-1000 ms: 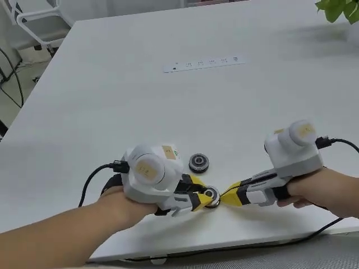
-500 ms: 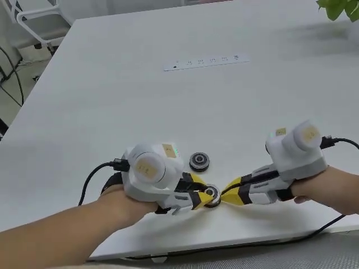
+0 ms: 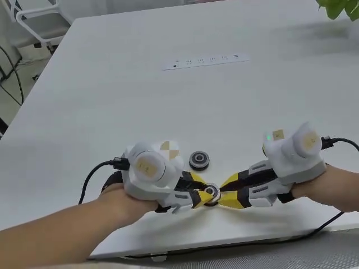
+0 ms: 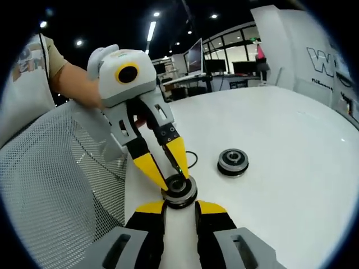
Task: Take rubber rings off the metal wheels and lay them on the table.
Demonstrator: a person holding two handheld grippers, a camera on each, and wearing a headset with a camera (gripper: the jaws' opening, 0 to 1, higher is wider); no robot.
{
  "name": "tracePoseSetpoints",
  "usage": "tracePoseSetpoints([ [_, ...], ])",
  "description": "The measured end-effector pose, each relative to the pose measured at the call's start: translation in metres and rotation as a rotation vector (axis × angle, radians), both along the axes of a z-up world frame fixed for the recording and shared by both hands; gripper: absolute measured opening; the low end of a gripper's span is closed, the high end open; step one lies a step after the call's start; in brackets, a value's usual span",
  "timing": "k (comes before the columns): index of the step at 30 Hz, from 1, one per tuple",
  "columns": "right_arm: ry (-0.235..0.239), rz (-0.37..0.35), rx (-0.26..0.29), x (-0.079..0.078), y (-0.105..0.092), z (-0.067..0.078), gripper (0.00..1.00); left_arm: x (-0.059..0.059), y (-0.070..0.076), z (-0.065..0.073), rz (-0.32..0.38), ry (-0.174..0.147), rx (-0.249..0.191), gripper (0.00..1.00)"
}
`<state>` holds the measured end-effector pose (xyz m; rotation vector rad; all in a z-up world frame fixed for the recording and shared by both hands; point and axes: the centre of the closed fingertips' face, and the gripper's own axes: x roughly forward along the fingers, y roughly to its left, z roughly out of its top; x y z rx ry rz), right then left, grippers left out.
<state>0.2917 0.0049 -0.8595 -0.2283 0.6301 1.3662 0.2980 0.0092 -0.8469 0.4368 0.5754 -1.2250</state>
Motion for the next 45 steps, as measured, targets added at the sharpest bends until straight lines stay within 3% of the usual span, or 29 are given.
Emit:
tracePoseSetpoints([
  [3,-0.030,0.017,-0.015,0.001,0.002,-0.001,0.20,0.000,0.000,0.000,0.001,0.000,0.000,0.13],
  [11,-0.054,0.041,-0.038,0.001,0.001,-0.004,0.15,0.000,0.000,-0.001,0.004,0.001,0.000,0.13],
  [20,-0.022,0.016,-0.052,0.001,-0.004,-0.006,0.06,0.000,-0.001,-0.001,0.006,0.000,0.001,0.13],
  [26,0.023,-0.026,-0.061,0.002,-0.004,-0.007,0.00,0.000,-0.001,-0.001,0.010,-0.001,0.001,0.13],
  [28,0.059,-0.057,-0.060,0.003,-0.004,-0.008,0.00,0.000,-0.001,-0.001,0.001,-0.011,0.011,0.13],
  [29,0.108,-0.098,-0.054,0.003,-0.005,-0.008,0.00,0.000,-0.001,-0.001,0.000,-0.012,0.012,0.12],
  [33,0.162,-0.124,-0.016,0.005,-0.007,-0.006,0.00,0.000,-0.001,-0.001,-0.001,-0.016,0.018,0.12],
  [36,0.230,-0.172,0.045,0.006,-0.007,0.000,0.00,0.000,0.000,-0.001,-0.002,-0.018,0.020,0.12],
  [45,0.290,-0.233,0.108,0.008,-0.005,0.009,0.00,0.002,-0.001,-0.001,0.018,-0.015,0.028,0.12],
])
